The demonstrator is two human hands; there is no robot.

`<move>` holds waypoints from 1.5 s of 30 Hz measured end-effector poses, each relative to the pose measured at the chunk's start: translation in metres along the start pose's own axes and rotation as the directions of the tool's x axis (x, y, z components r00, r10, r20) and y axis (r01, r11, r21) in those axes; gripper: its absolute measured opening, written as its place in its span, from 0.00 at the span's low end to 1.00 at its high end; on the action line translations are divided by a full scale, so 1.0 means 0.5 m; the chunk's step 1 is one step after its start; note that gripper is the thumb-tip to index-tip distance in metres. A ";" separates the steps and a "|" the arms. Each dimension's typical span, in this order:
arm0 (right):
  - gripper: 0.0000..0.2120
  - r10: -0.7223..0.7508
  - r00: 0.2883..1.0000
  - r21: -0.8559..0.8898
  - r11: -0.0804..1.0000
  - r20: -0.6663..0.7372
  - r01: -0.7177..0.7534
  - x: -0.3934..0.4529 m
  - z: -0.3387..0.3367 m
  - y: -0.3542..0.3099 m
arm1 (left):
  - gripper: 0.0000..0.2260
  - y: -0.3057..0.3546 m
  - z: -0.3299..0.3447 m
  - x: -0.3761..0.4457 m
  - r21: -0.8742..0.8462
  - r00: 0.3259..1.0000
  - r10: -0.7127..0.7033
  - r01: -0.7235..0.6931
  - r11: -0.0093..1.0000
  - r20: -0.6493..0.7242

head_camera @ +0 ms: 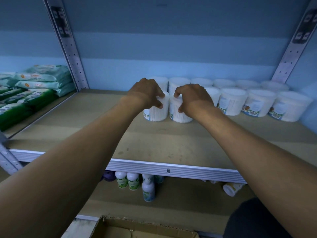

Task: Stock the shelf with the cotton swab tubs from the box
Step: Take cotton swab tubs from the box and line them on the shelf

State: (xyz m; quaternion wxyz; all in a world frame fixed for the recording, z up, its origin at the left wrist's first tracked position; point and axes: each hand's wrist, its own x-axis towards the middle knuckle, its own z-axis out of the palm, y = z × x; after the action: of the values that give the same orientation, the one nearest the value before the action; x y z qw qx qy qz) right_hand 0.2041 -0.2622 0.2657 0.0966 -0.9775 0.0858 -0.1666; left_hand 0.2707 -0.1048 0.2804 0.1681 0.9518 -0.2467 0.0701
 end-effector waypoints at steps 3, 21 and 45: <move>0.21 -0.006 1.000 -0.010 1.000 -0.025 0.005 0.016 0.010 0.003 | 0.21 -0.004 0.008 0.017 -0.004 1.000 0.016 -0.017 1.000 -0.015; 0.14 -0.058 0.989 -0.053 0.997 -0.136 0.051 0.083 0.053 0.017 | 0.20 -0.024 0.035 0.099 -0.032 0.997 0.014 -0.016 0.999 -0.072; 0.29 -0.104 0.994 0.098 0.990 -0.019 0.106 0.068 0.039 0.065 | 0.23 -0.027 0.039 0.072 0.077 0.995 0.083 -0.079 0.994 -0.056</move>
State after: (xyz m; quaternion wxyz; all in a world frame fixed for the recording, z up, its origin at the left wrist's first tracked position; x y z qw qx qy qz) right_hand 0.2381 -0.2972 0.2510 0.1353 -0.9735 0.0266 -0.1822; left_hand 0.3095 -0.1167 0.2661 0.1365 0.9442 -0.2771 0.1143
